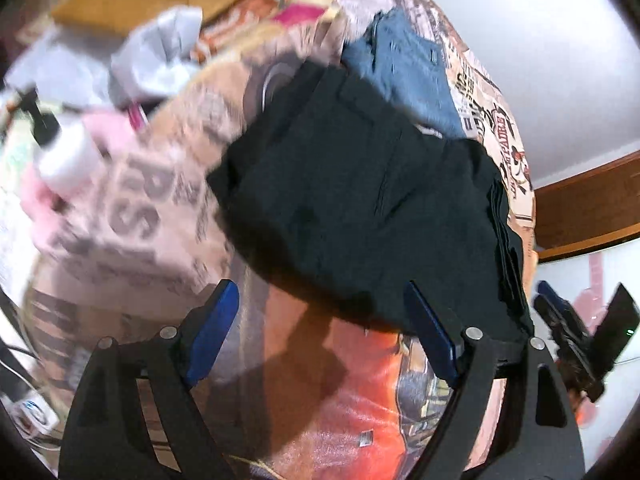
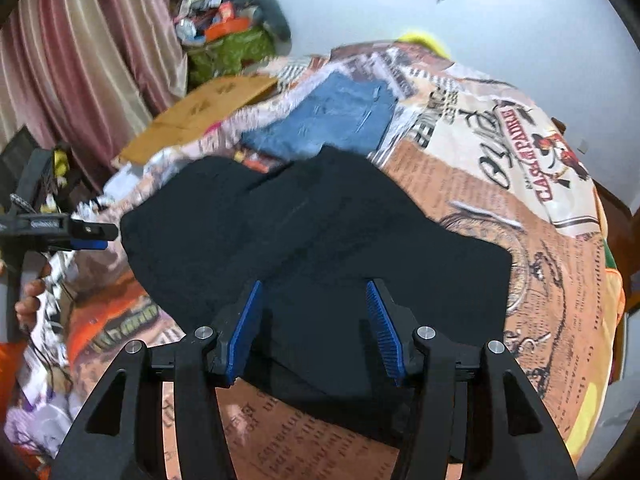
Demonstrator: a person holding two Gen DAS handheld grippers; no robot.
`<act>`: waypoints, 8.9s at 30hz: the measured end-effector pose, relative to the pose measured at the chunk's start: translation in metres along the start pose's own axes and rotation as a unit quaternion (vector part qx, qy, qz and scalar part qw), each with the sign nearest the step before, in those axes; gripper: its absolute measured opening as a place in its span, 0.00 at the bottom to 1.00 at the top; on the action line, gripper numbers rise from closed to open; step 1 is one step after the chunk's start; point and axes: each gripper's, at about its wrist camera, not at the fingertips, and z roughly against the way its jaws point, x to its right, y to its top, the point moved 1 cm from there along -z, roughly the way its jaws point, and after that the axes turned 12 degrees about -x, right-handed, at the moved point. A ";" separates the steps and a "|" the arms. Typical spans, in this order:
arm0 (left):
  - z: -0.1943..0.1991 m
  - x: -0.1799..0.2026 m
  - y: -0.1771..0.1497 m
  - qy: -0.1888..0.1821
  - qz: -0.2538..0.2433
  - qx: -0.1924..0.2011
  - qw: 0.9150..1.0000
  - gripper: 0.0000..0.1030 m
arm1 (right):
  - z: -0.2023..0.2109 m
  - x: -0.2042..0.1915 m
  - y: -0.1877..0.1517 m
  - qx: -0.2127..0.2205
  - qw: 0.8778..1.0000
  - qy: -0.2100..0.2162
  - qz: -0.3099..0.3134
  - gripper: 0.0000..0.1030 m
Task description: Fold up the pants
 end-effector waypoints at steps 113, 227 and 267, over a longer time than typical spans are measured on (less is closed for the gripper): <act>-0.126 0.247 0.082 0.326 -0.323 0.046 0.887 0.93 | 0.053 0.128 -0.137 0.009 0.967 0.011 -0.255 0.56; -0.107 0.305 0.026 0.214 -0.401 0.068 0.888 0.71 | 0.015 0.144 -0.024 0.034 0.990 -0.029 -0.131 0.13; -0.116 0.242 0.038 0.069 -0.287 -0.114 0.949 0.85 | -0.007 0.140 -0.088 -0.007 0.962 0.125 -0.241 0.64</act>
